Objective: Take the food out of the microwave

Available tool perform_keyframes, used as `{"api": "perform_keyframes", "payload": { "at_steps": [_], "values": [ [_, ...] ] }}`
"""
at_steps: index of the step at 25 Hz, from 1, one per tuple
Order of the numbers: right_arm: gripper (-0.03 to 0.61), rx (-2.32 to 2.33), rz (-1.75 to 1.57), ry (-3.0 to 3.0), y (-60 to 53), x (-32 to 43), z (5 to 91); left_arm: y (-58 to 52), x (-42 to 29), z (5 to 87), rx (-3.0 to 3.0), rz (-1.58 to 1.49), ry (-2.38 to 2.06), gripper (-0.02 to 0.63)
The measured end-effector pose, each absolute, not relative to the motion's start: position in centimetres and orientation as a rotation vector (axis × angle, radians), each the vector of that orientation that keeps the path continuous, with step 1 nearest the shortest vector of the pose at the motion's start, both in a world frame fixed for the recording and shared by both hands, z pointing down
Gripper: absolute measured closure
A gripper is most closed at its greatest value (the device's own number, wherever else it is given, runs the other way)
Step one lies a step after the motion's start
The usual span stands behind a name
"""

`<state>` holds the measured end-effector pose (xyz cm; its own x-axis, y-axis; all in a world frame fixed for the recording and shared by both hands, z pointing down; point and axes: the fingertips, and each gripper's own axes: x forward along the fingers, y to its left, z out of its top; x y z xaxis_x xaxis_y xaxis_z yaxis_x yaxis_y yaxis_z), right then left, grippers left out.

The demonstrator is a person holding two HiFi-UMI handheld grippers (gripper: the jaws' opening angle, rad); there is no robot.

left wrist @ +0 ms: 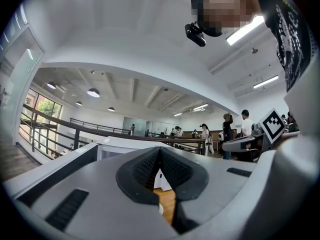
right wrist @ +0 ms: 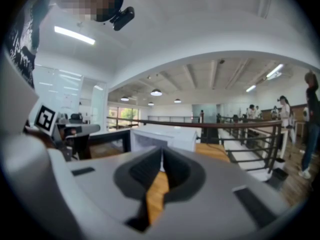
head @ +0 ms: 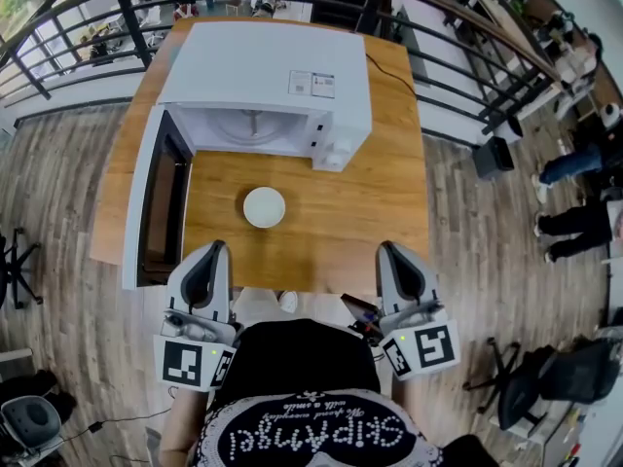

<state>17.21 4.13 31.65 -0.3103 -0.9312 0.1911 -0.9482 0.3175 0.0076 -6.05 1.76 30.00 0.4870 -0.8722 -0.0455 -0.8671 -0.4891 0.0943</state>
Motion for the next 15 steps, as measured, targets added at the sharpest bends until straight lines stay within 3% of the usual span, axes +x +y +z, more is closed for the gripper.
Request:
{"api": "perform_keyframes", "payload": {
  "at_steps": [15],
  "values": [
    [0.543, 1.725, 0.165, -2.426, 4.38, 17.72, 32.09, 2.25, -5.77, 30.09, 2.652, -0.132, -1.582, 0.583]
  ]
}}
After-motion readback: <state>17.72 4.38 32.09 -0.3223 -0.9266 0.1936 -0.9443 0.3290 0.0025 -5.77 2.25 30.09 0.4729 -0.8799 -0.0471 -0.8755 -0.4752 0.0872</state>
